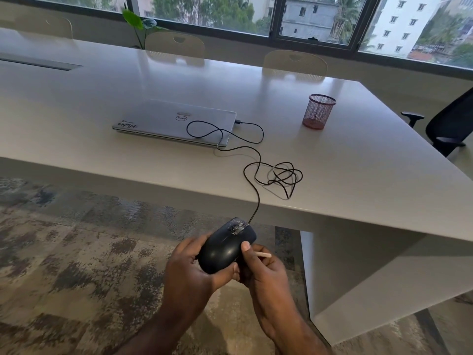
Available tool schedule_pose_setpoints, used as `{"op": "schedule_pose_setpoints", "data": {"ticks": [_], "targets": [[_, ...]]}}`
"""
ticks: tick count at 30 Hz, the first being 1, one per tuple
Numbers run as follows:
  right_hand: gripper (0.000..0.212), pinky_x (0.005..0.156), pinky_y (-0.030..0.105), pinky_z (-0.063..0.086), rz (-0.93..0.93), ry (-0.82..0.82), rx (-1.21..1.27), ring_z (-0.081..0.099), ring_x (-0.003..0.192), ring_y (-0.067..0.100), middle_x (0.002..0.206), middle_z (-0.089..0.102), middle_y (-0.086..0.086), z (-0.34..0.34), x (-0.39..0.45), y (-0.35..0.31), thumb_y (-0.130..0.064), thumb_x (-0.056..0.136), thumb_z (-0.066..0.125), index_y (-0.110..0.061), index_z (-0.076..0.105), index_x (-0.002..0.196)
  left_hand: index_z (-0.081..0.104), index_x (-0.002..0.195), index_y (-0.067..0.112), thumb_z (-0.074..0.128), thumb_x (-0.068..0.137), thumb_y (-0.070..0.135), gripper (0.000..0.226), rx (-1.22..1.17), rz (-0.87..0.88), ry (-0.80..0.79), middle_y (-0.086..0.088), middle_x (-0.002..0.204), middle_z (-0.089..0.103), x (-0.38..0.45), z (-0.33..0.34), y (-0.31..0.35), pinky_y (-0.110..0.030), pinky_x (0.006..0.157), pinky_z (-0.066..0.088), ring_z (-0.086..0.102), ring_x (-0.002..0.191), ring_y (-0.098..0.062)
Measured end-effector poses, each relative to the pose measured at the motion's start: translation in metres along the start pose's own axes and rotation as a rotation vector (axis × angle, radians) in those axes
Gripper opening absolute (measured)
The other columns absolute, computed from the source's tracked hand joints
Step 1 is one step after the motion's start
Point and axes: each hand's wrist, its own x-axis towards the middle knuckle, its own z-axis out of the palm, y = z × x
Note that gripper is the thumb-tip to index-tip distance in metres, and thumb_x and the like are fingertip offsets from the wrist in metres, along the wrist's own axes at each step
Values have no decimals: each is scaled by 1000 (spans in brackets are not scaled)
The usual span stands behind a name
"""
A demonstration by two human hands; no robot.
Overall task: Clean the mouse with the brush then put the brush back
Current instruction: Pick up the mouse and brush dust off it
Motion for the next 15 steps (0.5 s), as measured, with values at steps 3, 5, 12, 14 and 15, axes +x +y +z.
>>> {"op": "schedule_pose_setpoints", "data": {"ticks": [3,5,12,14,15], "targets": [[18,63,30,60,-62,12,-71,72,71,25,80,75,20,-10,2,-5,-14,96,63,2,70,96,71,104,42,83,48,49,58,11,11,-20,17,97,67,5,-5,-3,-10,71,48,60,95,2],[15,62,31,59,-130,57,-143,73,72,27,85,77,22,-17,2,-10,-12,98,59,0,68,98,73,109,36,81,48,52,63,6,5,-36,15,98,67,7,-9,-8,-6,70,45,59,96,3],[28,55,15,46,-548,189,-401,58,60,7,72,67,7,-33,2,-36,-40,99,51,-15,64,92,73,115,42,86,50,48,66,-62,19,-80,19,107,69,7,-14,-22,-6,71,48,62,103,0],[24,58,15,47,-637,189,-474,58,64,5,75,67,-1,-36,2,-44,-45,103,48,-30,64,92,72,113,46,88,50,44,65,-88,36,-90,21,112,69,7,-15,-25,-7,73,50,64,106,-2],[23,59,15,47,-657,184,-500,59,66,5,77,67,-3,-36,2,-48,-48,101,48,-35,64,92,72,113,47,89,50,42,65,-94,42,-96,21,113,69,7,-15,-26,-8,74,50,64,107,-4]]}}
